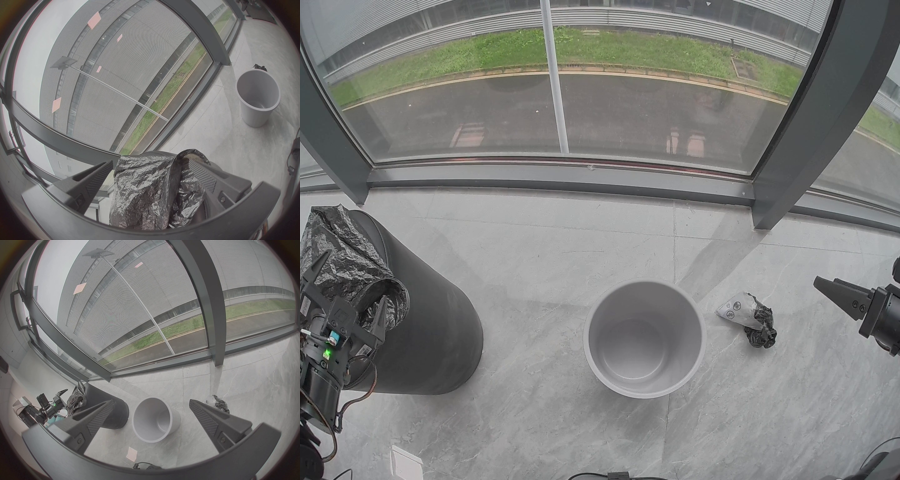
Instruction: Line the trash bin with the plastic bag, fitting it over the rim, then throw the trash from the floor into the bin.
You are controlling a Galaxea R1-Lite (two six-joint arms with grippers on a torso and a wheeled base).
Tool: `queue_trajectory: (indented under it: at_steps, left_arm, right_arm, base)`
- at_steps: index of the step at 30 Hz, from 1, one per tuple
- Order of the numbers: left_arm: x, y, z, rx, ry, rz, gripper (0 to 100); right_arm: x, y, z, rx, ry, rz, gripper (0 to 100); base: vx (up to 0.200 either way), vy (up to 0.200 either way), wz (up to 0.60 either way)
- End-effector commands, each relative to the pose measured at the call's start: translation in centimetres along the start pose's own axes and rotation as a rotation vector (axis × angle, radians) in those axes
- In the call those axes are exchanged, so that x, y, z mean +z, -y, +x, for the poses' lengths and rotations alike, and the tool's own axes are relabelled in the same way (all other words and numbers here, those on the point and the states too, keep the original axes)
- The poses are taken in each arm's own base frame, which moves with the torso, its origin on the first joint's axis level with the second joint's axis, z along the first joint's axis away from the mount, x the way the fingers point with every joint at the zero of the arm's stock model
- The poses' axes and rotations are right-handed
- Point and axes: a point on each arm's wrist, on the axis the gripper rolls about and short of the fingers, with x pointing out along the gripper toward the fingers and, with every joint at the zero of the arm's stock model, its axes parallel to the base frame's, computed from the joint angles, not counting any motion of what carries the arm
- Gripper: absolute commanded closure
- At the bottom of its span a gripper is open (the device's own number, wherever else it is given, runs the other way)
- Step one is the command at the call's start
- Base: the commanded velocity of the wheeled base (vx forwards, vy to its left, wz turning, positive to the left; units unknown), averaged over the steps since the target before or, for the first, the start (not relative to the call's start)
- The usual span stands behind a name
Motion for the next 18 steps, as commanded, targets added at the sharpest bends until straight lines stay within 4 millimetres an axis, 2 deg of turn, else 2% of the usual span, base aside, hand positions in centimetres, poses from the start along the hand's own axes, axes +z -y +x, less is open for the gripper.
queue_trajectory:
  at_steps: [1, 5, 18]
  left_arm:
    - [-0.3, -0.2, -0.5, 0.015, -0.002, 0.0, 0]
    - [-0.6, -0.1, -0.1, 0.014, -0.033, 0.01, 0]
    - [-2.0, 2.1, 2.6, -0.079, -0.163, 0.062, 0]
  right_arm:
    - [-0.2, 0.0, -0.1, -0.001, -0.005, 0.002, 0]
    - [-0.3, 0.1, -0.1, -0.002, -0.009, 0.005, 0]
    - [-0.4, 0.1, 0.0, -0.002, -0.013, 0.008, 0]
  base:
    - [0.0, 0.0, 0.0]
    - [0.0, 0.0, 0.0]
    - [0.0, 0.0, 0.0]
